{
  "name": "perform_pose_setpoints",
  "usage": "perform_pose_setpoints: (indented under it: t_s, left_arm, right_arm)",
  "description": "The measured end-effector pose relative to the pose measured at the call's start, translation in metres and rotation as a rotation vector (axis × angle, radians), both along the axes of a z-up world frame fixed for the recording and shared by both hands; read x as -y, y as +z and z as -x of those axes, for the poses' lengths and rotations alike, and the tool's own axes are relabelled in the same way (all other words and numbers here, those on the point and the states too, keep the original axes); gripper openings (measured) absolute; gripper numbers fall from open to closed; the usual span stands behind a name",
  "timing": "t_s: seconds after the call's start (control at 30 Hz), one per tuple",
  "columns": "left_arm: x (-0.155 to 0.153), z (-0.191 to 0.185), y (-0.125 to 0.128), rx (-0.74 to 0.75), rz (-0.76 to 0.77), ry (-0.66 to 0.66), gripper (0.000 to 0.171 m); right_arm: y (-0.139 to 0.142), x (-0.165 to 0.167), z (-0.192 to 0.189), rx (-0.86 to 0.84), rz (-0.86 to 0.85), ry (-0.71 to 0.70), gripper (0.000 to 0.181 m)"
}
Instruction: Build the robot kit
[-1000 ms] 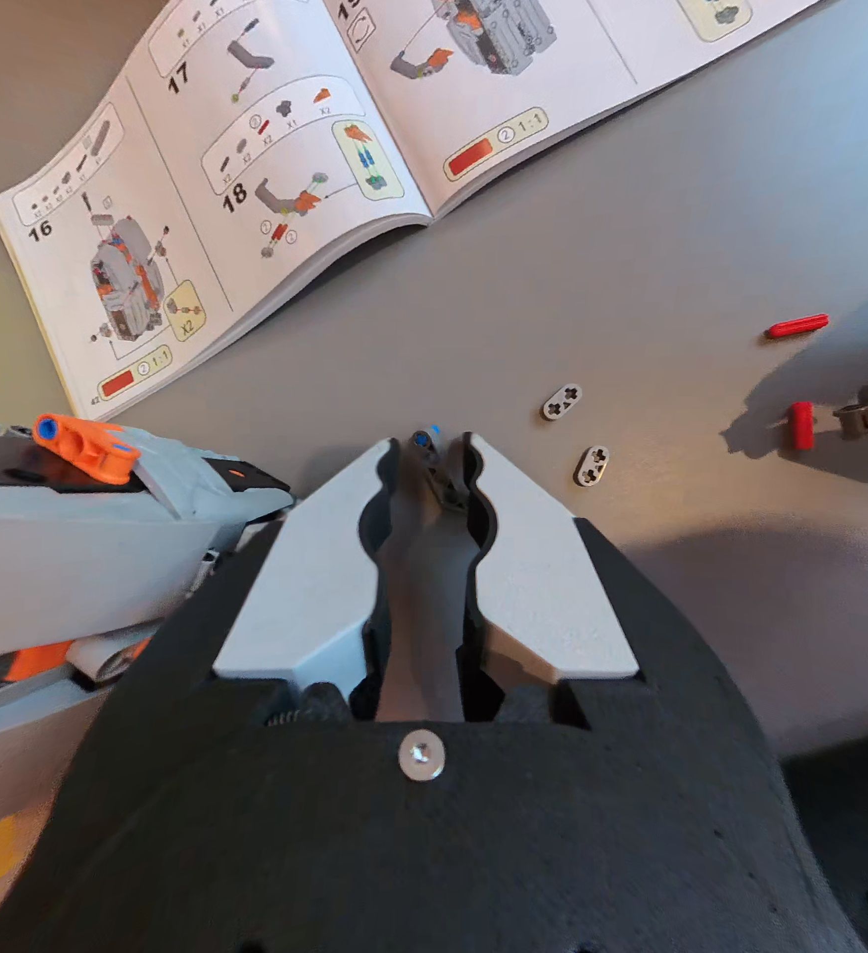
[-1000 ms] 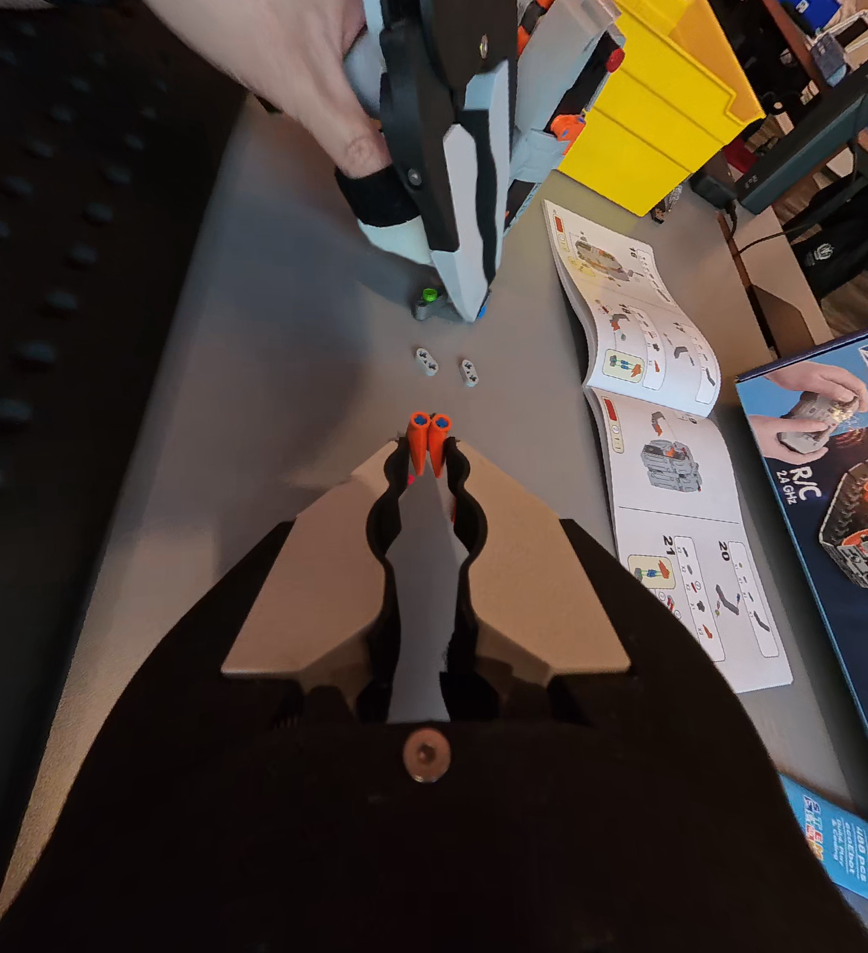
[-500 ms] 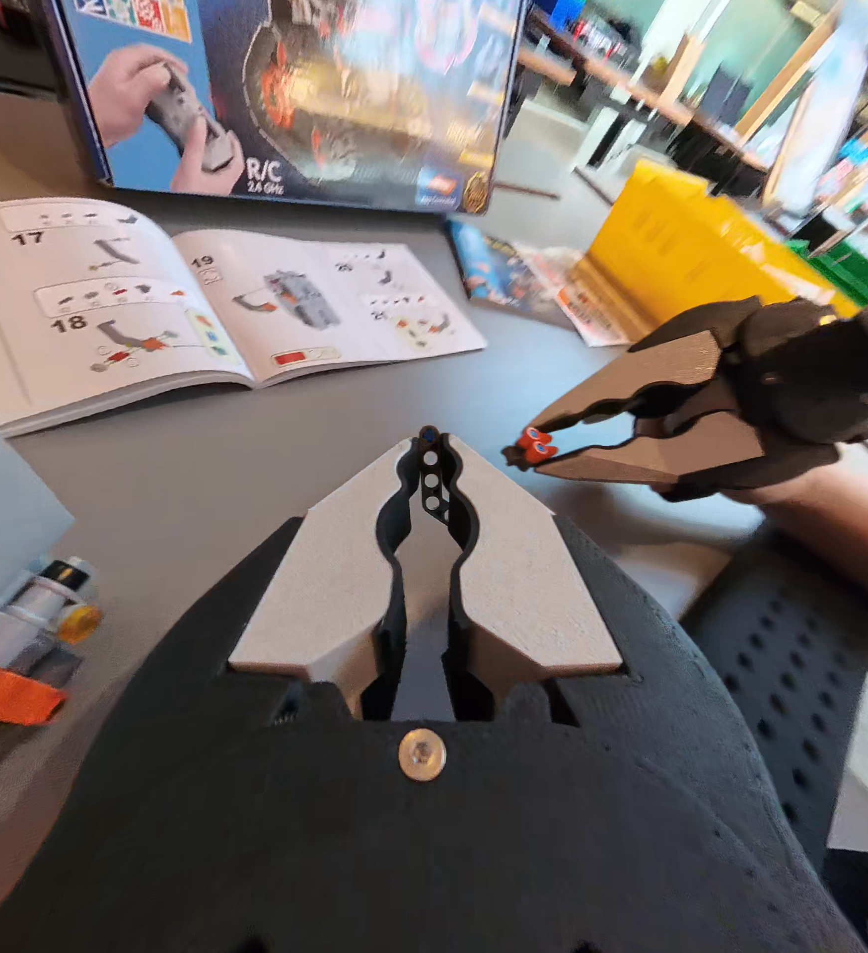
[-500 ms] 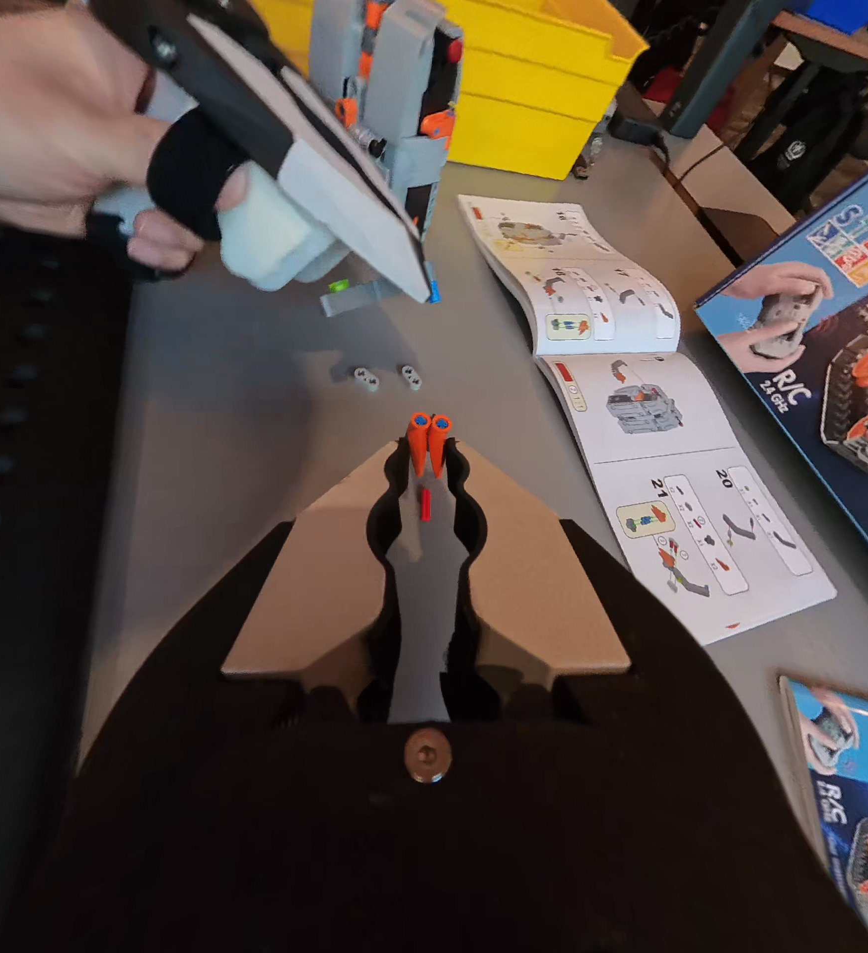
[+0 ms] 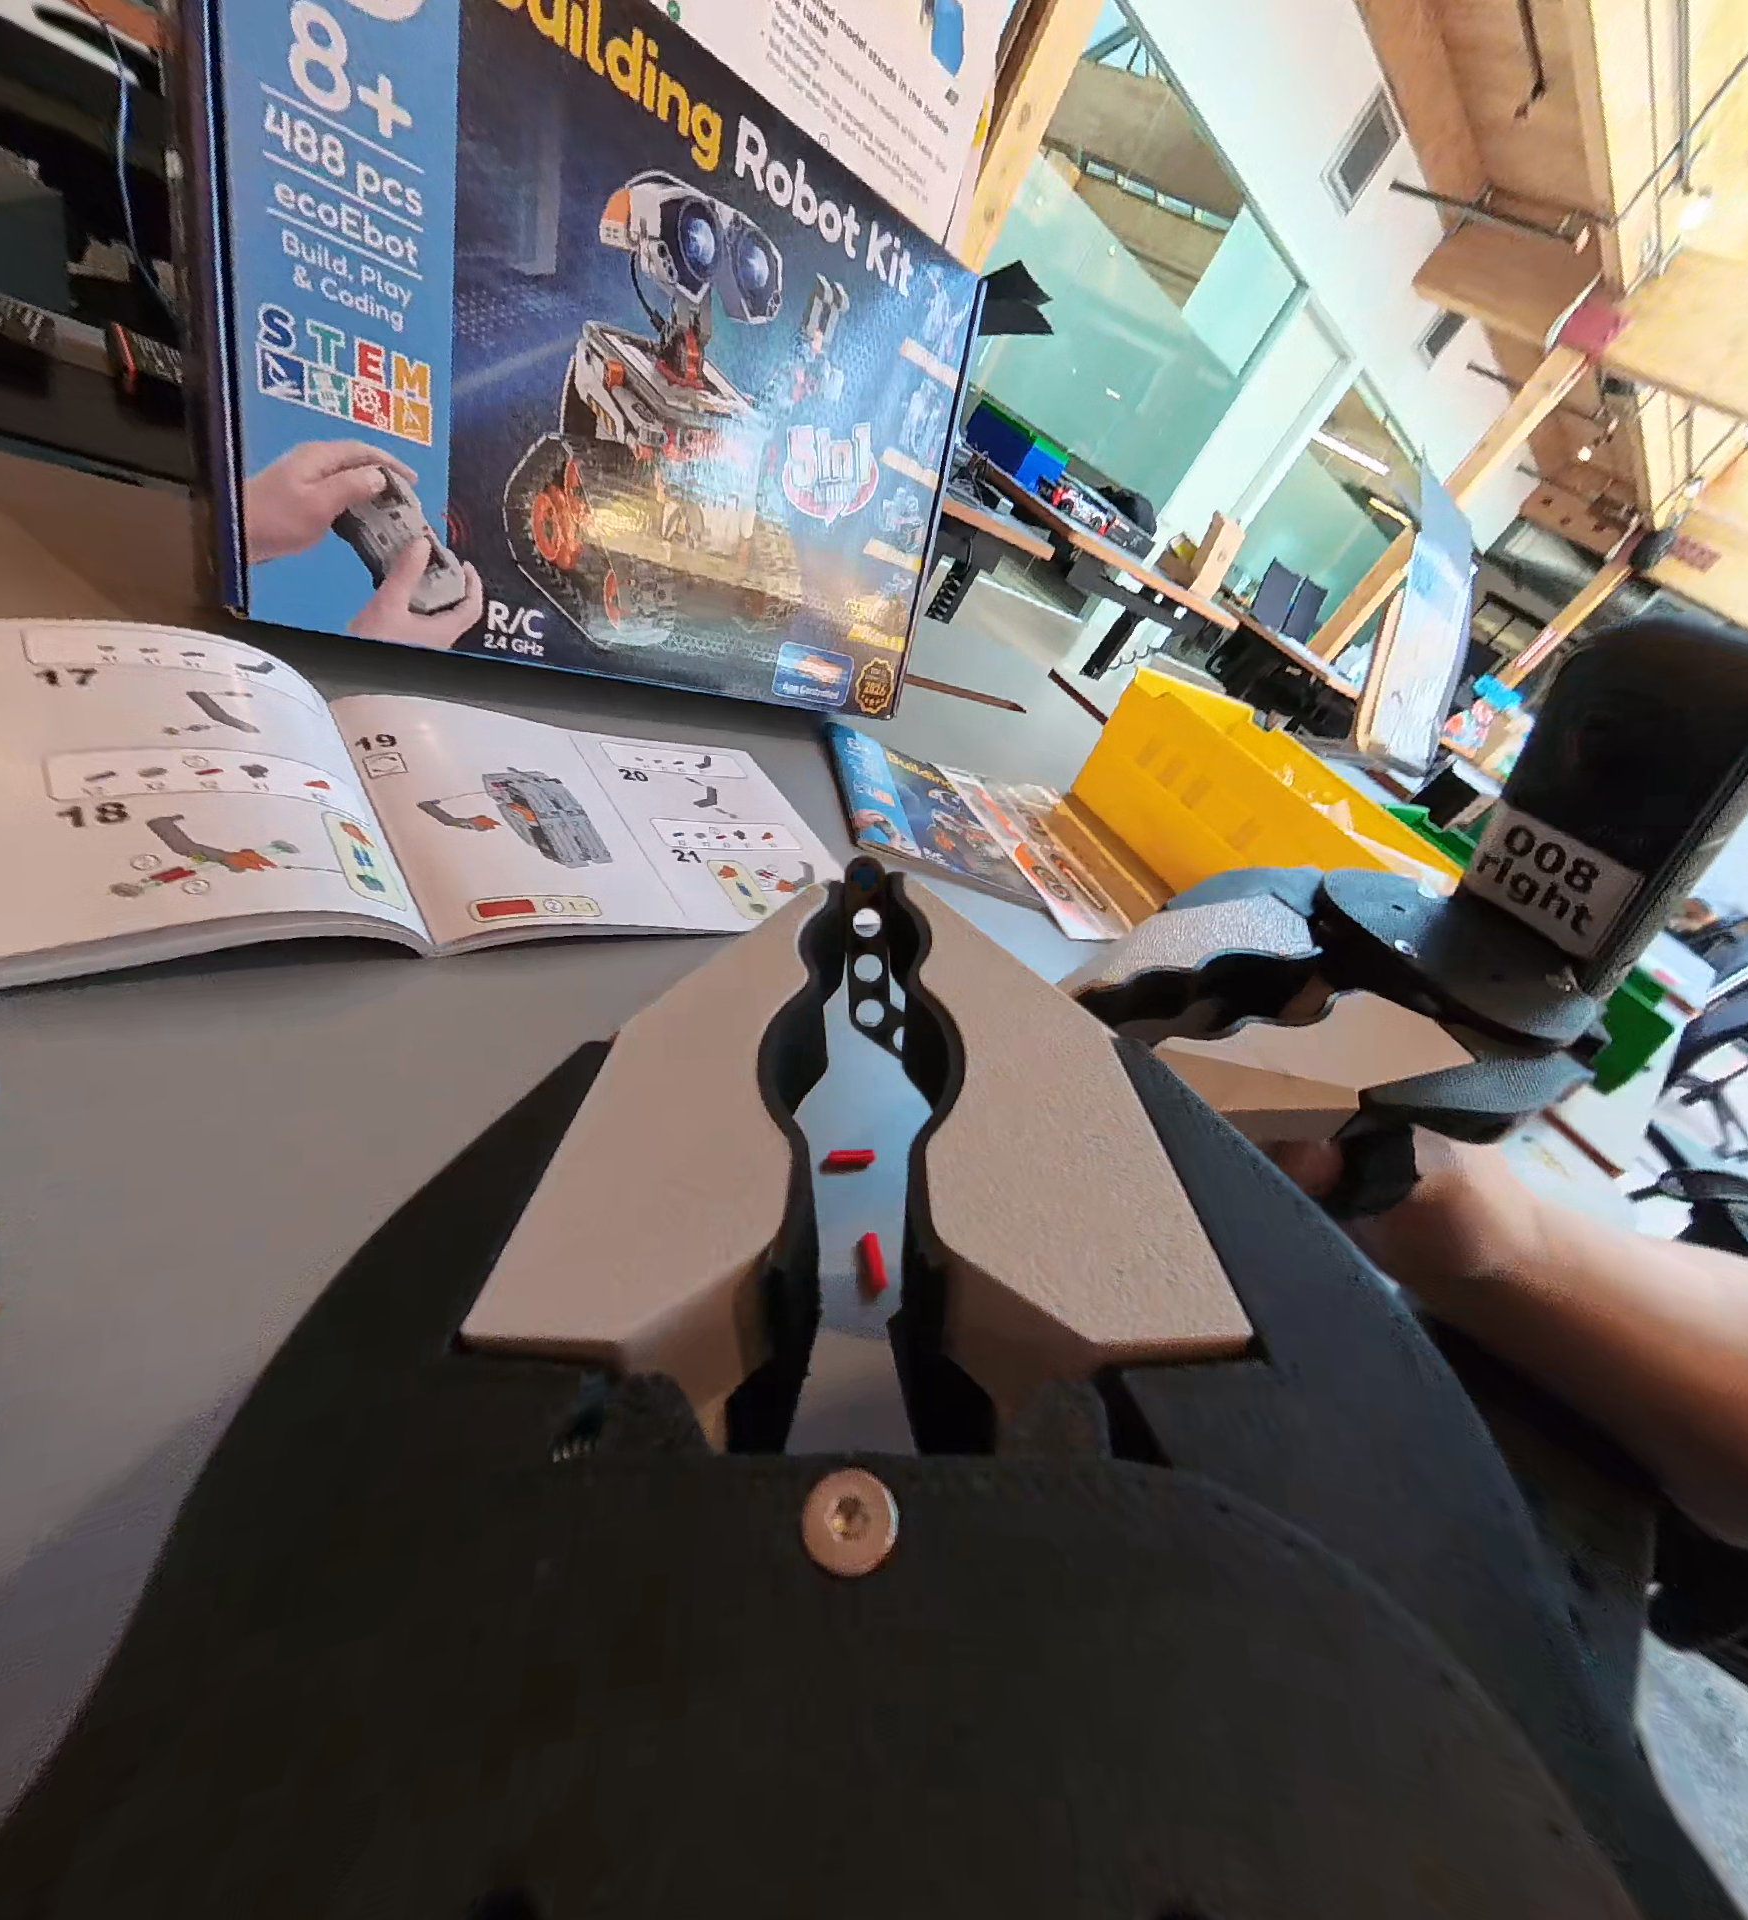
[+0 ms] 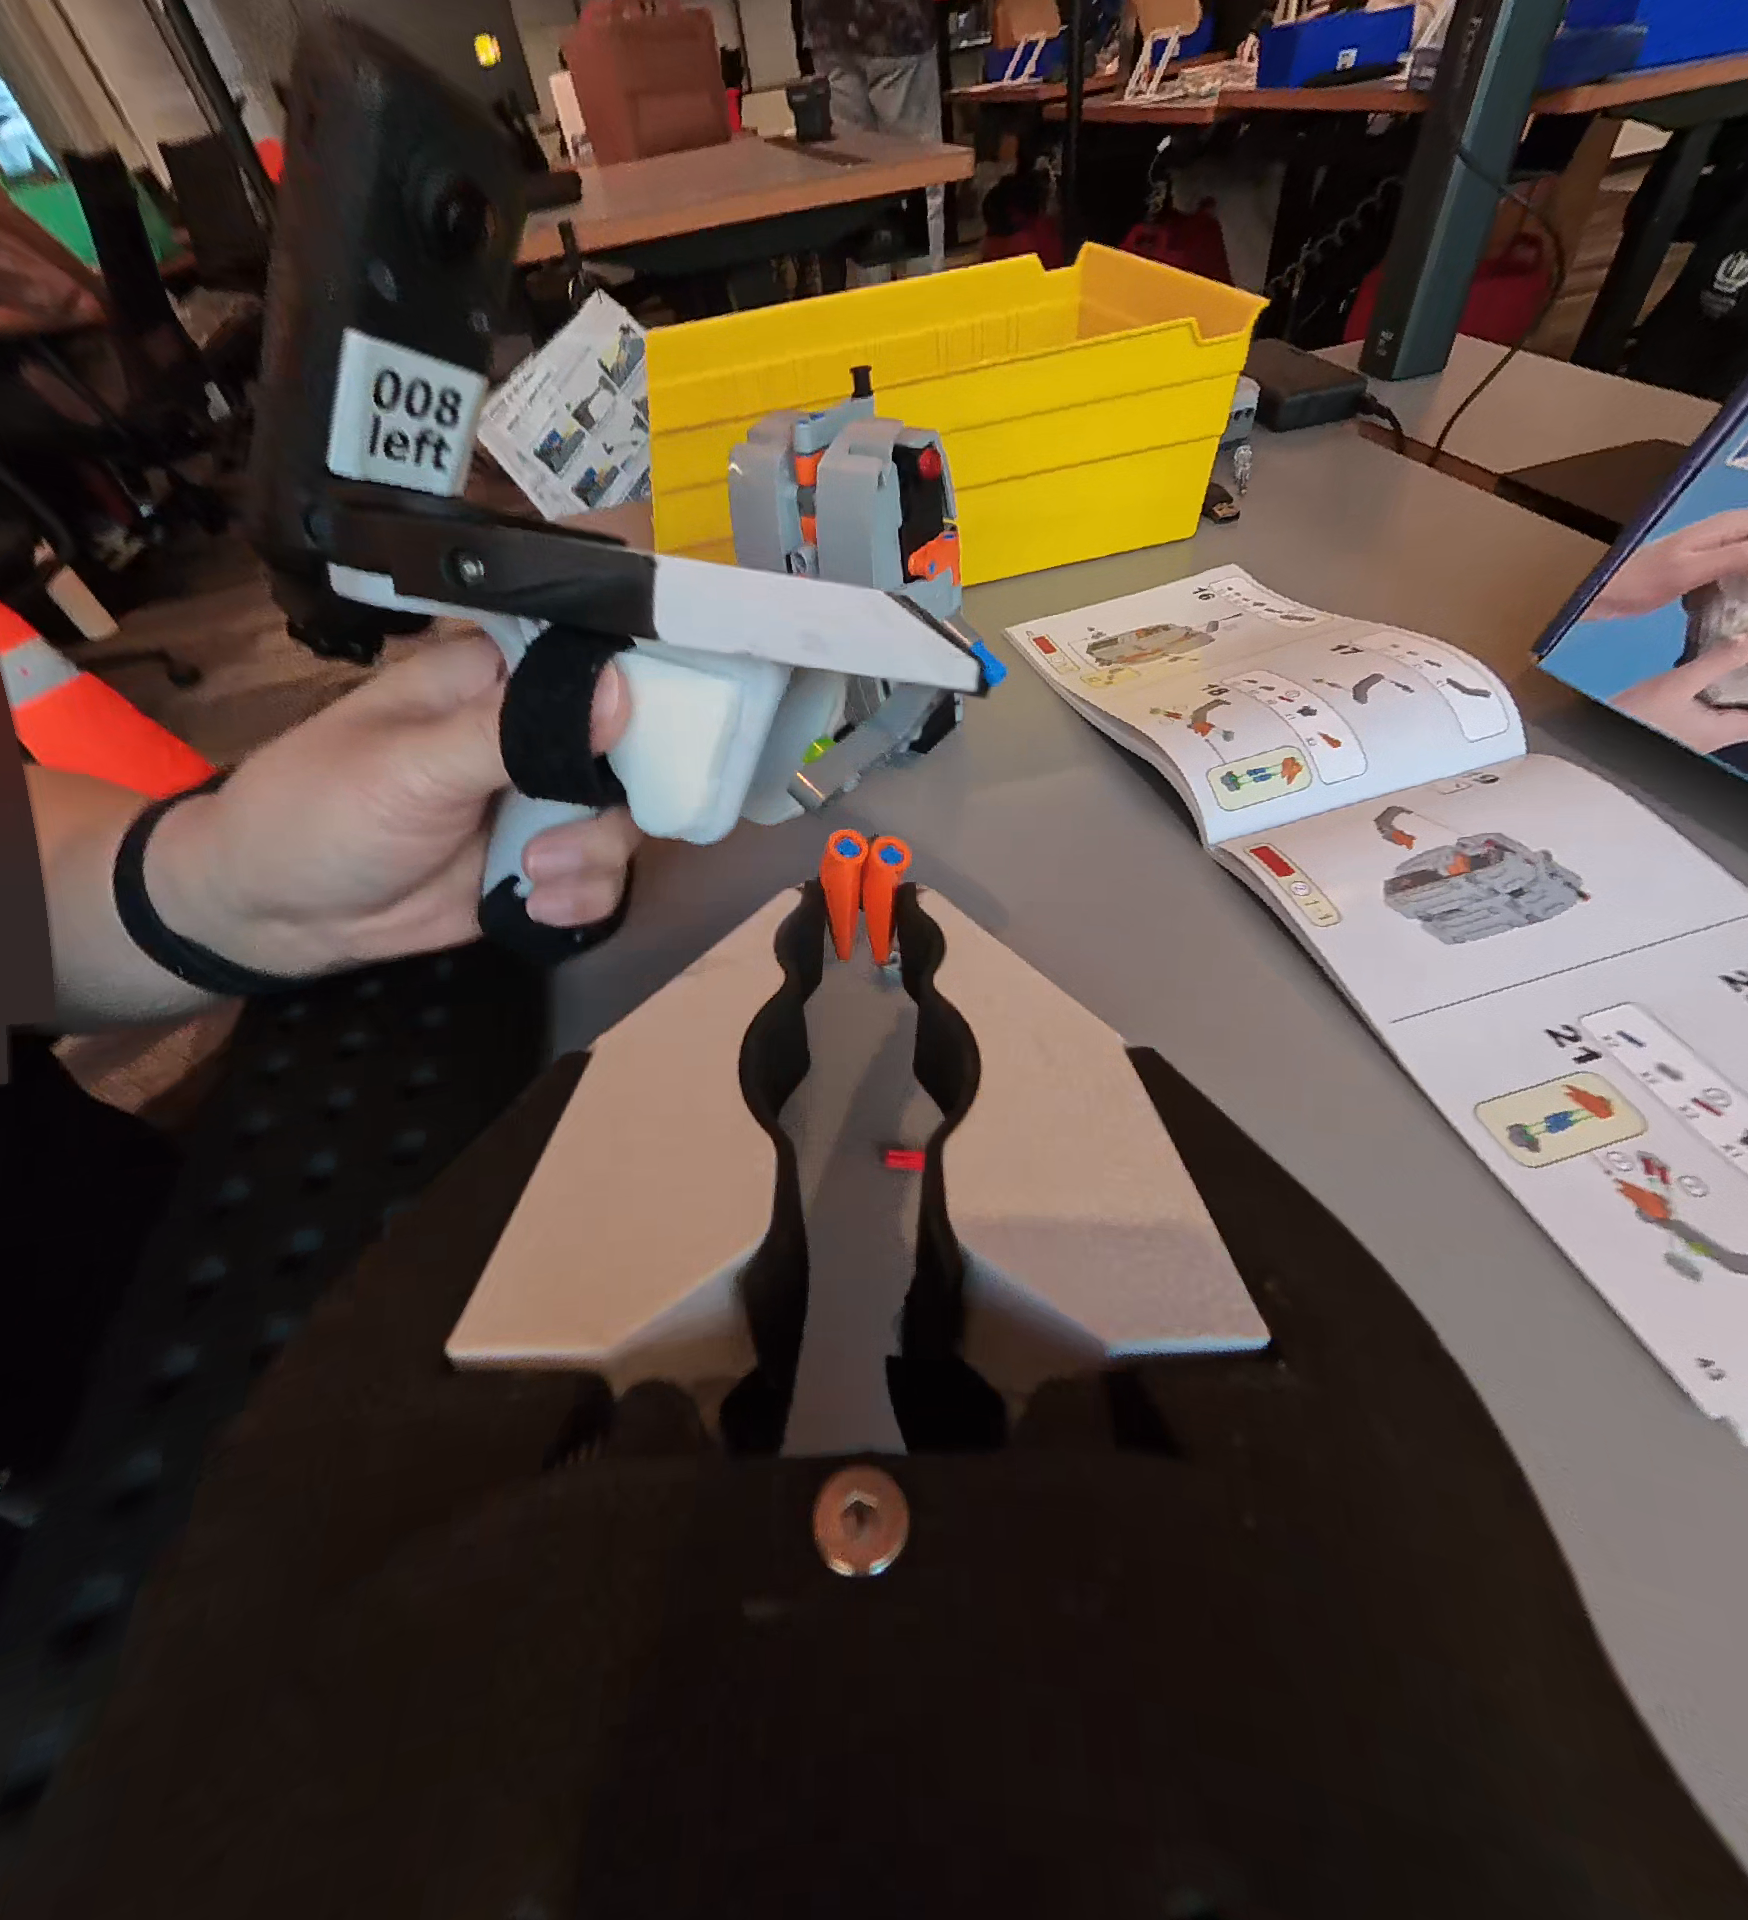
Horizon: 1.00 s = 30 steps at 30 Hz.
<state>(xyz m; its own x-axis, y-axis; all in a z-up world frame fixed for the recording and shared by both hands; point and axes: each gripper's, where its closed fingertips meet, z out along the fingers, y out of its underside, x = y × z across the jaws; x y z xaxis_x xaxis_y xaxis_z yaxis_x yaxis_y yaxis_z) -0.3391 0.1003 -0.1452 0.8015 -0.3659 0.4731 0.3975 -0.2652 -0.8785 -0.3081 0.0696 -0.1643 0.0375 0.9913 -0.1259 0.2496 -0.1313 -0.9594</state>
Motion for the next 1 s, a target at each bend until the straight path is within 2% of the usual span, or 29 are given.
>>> perform_pose_setpoints:
  t_s: [0.2, 0.4, 0.8, 1.0]
  left_arm:
    - [-0.005, -0.004, -0.002, 0.046, 0.018, 0.007, 0.005]
    - [-0.007, -0.004, -0.002, 0.032, 0.015, 0.028, 0.005]
    - [-0.005, -0.007, -0.008, 0.018, 0.034, 0.009, 0.005]
    - [-0.004, -0.006, -0.013, 0.016, 0.062, -0.013, 0.005]
  right_arm:
    - [-0.004, -0.003, 0.0, 0.003, 0.108, -0.068, 0.013]
    - [-0.002, 0.0, 0.0, -0.028, 0.209, -0.055, 0.013]
    - [-0.007, -0.003, -0.002, 0.0, 0.172, -0.054, 0.013]
    - [-0.016, -0.024, -0.012, 0.083, 0.068, -0.101, 0.013]
